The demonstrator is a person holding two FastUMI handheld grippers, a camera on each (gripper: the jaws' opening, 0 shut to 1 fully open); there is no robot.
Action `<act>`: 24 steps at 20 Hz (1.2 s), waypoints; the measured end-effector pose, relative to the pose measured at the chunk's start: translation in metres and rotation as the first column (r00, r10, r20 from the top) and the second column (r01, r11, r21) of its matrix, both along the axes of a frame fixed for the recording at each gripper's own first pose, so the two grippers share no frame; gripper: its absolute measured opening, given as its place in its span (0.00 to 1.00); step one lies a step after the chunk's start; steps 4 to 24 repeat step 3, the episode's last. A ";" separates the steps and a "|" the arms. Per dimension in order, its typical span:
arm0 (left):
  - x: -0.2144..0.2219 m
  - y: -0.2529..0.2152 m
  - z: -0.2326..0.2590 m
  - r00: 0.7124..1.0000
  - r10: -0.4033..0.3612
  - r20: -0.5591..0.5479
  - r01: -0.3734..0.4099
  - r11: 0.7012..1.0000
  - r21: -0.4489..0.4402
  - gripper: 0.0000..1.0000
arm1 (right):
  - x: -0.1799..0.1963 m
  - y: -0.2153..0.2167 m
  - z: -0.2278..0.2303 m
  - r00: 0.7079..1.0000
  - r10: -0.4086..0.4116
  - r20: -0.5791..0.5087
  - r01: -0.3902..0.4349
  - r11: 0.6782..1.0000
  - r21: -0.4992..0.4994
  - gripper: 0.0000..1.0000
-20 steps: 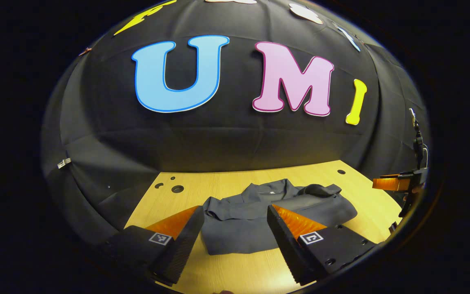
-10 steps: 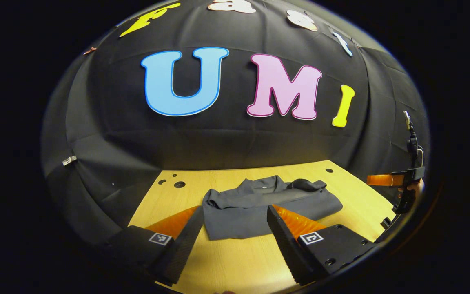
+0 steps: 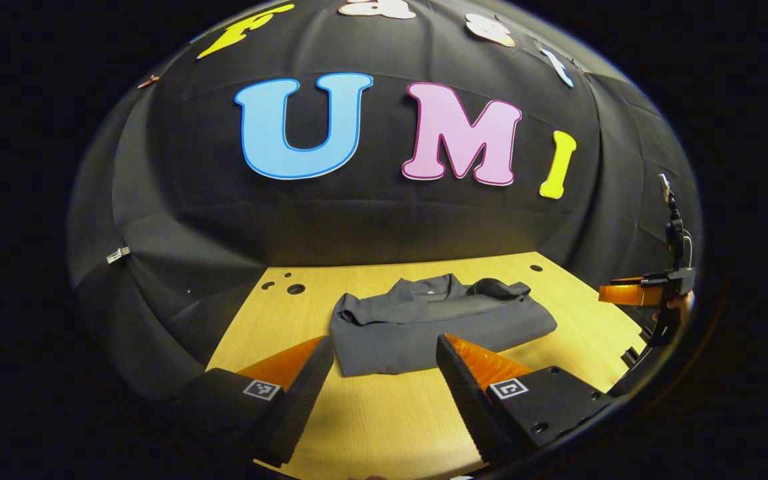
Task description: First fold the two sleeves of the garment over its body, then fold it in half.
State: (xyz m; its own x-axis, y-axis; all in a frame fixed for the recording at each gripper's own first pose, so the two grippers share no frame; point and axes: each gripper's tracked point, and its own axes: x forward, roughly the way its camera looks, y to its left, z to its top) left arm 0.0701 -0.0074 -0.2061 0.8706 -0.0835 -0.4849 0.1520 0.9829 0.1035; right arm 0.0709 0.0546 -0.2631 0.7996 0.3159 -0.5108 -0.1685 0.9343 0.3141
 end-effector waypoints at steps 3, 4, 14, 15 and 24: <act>0.000 -0.006 -0.001 1.000 -0.001 -0.003 0.001 1.000 0.027 0.98 | 0.003 -0.001 -0.006 0.999 0.036 -0.003 -0.036 0.999 0.014 0.98; 0.000 -0.006 -0.001 1.000 -0.001 -0.003 0.001 1.000 0.027 0.98 | 0.003 -0.001 -0.006 0.999 0.036 -0.003 -0.036 0.999 0.014 0.98; 0.000 -0.006 -0.001 1.000 -0.001 -0.003 0.001 1.000 0.027 0.98 | 0.003 -0.001 -0.006 0.999 0.036 -0.003 -0.036 0.999 0.014 0.98; 0.000 -0.006 -0.001 1.000 -0.001 -0.003 0.001 1.000 0.027 0.98 | 0.003 -0.001 -0.006 0.999 0.036 -0.003 -0.036 0.999 0.014 0.98; 0.000 -0.006 -0.001 1.000 -0.001 -0.003 0.001 1.000 0.027 0.98 | 0.003 -0.001 -0.006 0.999 0.036 -0.003 -0.036 0.999 0.014 0.98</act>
